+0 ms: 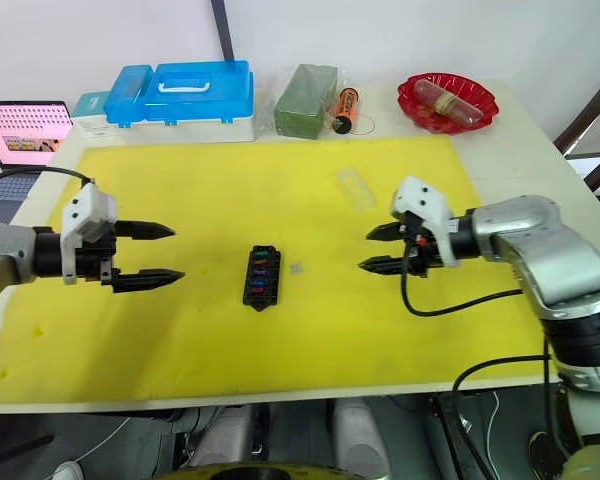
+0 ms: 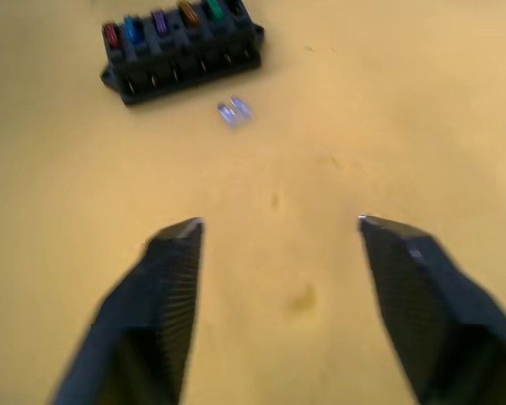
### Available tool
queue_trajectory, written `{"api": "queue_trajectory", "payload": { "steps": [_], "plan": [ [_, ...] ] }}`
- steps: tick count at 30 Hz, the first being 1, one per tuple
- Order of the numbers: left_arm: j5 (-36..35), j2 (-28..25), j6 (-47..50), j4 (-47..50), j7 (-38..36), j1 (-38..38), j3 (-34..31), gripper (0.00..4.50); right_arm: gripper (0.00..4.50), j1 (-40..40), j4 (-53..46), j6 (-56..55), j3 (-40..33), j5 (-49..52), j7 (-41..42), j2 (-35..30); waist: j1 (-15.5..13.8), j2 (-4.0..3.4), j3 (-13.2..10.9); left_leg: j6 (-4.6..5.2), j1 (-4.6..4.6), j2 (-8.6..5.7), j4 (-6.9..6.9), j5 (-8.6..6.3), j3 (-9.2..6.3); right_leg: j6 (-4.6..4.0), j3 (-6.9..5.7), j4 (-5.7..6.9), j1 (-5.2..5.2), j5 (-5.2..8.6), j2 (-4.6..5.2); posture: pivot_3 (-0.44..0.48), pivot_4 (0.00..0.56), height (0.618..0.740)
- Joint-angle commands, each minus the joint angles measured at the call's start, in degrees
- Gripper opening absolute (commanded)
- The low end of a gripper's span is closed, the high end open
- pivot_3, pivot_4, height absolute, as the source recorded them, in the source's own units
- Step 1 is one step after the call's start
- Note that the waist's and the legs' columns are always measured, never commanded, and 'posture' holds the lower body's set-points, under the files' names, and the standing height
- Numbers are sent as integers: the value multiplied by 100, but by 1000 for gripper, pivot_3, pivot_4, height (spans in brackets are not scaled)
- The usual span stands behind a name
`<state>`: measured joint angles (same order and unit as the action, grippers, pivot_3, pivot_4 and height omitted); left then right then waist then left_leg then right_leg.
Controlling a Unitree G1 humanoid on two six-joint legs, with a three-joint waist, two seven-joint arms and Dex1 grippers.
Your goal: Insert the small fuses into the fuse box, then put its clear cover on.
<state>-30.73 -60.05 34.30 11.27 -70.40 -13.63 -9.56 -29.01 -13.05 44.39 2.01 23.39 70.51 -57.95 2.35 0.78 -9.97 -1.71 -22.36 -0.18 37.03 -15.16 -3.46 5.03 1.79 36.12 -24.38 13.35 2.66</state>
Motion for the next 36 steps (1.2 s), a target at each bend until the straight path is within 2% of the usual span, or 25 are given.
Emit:
{"api": "queue_trajectory", "payload": {
  "steps": [1,5,10,14,17,20,25,32,36],
  "plan": [
    [-33,-197,-153,-18,-157,89,-348,4500,4477,222,92,-319,-443,30,114,-308,-7,1,-1,0,-1,0,2,0,1,-5,0,0,0,3,1,0,150,740],
    [-54,-206,-183,-33,-187,138,-410,4500,4493,456,137,-388,-594,113,140,-434,-31,1,-1,0,-1,0,5,0,4,-14,0,-1,0,8,2,0,150,740],
    [-71,-102,-186,68,-161,174,-355,4500,4493,349,-222,-43,-359,374,-71,-95,-9,0,-1,0,0,2,4,0,5,-12,1,0,0,7,0,0,150,740],
    [-103,320,-173,227,147,-178,-106,4500,4493,-118,-483,952,30,737,-804,813,-6,2,0,0,0,3,6,0,3,0,1,3,0,-1,-1,0,150,740],
    [-117,464,-92,460,233,-106,1,4500,4493,-398,-364,1843,128,1068,-1289,1458,-7,3,0,0,-1,2,6,0,1,2,1,4,0,-2,-1,0,150,740],
    [-110,549,-82,554,306,-88,79,4500,3854,-507,-217,2243,238,1088,-1728,1917,-26,3,0,0,-3,1,4,0,-1,3,2,4,-1,-2,1,0,150,740],
    [-97,666,-112,600,435,-197,196,4500,2107,-691,8,2938,242,1284,-2163,2419,-62,3,0,0,-4,0,8,0,-2,2,1,5,0,-2,1,0,150,740],
    [-67,704,-236,721,422,-30,260,4500,2107,-647,454,3387,-122,1455,-2735,3123,-65,3,1,0,-3,0,7,0,-2,3,1,7,0,-3,-1,0,150,740],
    [-68,694,-336,789,383,35,293,4500,2107,-711,649,3645,-257,1515,-2958,3316,-67,3,1,0,-3,0,7,0,-2,2,1,8,-1,-3,-1,0,150,740]
  ]
}}
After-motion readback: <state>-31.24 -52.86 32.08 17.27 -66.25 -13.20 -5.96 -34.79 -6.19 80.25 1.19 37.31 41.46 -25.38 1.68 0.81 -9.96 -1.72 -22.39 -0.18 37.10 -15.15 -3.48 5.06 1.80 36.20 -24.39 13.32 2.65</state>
